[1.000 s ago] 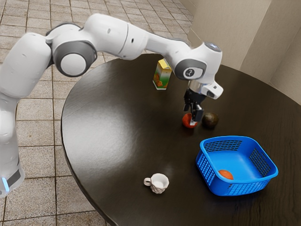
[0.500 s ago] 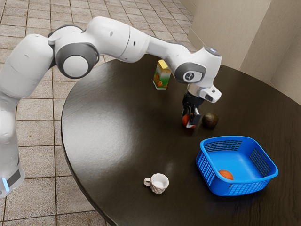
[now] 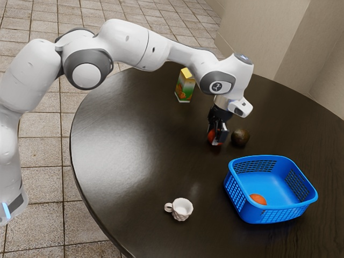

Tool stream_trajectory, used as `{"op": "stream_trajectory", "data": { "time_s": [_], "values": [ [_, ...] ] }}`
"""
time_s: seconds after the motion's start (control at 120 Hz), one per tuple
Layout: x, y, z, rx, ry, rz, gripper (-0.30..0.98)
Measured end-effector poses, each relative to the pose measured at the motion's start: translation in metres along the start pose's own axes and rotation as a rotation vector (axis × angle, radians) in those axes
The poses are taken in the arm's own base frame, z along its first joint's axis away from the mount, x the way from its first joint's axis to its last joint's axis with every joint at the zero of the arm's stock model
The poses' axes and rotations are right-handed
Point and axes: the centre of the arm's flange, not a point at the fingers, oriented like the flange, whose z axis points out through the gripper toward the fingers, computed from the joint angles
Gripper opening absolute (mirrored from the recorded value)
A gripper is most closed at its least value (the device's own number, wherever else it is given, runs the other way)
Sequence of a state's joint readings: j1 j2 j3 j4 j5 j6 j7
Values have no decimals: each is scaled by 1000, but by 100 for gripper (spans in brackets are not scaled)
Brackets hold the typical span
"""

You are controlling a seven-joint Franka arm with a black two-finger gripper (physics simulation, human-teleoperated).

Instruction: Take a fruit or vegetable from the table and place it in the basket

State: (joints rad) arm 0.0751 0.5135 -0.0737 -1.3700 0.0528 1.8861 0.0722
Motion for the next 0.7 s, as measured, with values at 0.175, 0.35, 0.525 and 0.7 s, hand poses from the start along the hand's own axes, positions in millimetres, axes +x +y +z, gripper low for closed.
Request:
{"op": "stream_trajectory", "data": {
  "time_s": [0.175,0.35,0.525,0.7],
  "values": [
    [-2,-2,-15,6,17,-5,33],
    [-8,0,-58,13,56,-5,30],
    [-18,39,-133,8,136,43,31],
    [-26,128,-161,-27,153,158,29]
  ]
}}
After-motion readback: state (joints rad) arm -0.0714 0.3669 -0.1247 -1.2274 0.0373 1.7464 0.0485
